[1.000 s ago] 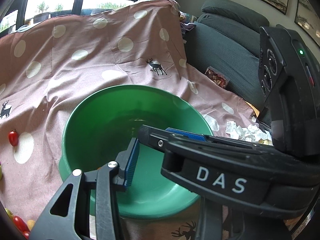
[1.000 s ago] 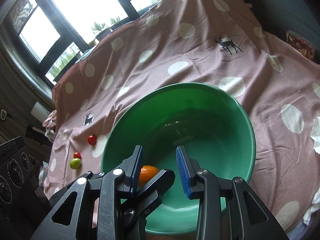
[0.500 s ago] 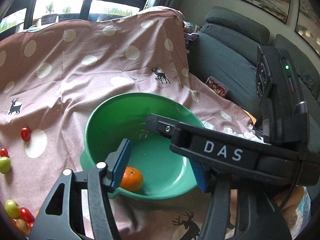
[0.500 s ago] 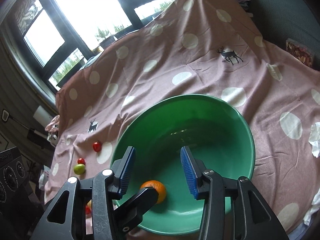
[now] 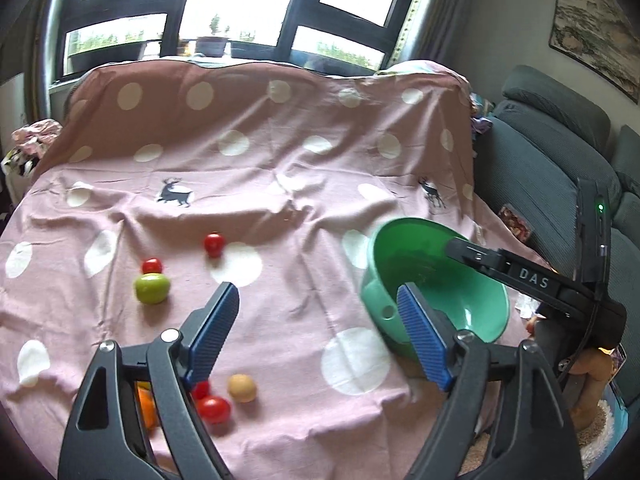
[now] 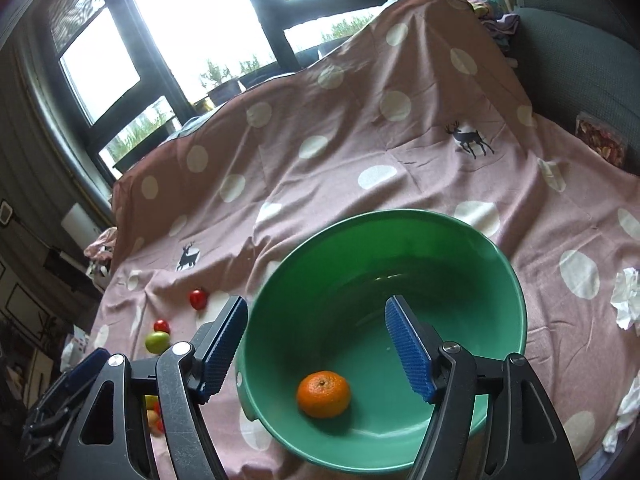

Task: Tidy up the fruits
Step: 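Move the right gripper back to the second orange among the fruits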

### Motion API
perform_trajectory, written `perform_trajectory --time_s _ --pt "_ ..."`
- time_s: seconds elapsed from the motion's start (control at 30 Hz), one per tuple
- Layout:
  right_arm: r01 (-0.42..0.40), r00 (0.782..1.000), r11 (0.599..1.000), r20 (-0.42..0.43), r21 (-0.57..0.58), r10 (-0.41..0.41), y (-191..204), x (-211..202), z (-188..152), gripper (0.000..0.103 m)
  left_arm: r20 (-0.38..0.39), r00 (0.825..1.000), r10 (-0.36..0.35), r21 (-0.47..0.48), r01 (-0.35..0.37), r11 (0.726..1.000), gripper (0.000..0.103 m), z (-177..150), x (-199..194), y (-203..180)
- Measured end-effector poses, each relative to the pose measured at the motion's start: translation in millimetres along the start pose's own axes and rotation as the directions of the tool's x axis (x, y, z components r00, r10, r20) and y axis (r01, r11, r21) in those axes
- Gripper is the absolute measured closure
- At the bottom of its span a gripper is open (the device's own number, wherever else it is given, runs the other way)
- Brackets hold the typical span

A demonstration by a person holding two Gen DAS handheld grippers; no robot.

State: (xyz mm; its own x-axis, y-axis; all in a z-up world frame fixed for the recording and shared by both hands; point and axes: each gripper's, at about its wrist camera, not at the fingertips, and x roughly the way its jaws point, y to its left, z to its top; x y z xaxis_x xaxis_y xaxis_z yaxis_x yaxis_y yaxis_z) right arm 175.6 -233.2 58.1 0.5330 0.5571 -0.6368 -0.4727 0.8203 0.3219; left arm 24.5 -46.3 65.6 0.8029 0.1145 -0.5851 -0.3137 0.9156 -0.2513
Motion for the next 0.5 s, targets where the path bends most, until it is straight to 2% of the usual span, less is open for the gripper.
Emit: perform_trajectory --time_s 0.13,0.33,0.5 --pt "0.006 1.0 0.999 -0.006 -0.042 -0.006 16.0 3.5 -3.6 0.031 0.019 0.995 0.101 -0.078 -0.099 0.992 0.019 -8.5 -19.1 42.0" --pt "-0.005 1.0 0.991 -0.021 -0.133 0.002 48.1 11.3 -14.5 0.031 0.032 0.973 0.227 -0.213 -0.215 0.953 0.019 -21.2 -35.0 98.7" --pt "-0.075 0.996 0.978 -0.064 -0.197 0.063 78.4 18.3 -26.7 0.031 0.026 0.961 0.275 -0.291 -0.256 0.922 0.019 -25.6 -40.8 130.9"
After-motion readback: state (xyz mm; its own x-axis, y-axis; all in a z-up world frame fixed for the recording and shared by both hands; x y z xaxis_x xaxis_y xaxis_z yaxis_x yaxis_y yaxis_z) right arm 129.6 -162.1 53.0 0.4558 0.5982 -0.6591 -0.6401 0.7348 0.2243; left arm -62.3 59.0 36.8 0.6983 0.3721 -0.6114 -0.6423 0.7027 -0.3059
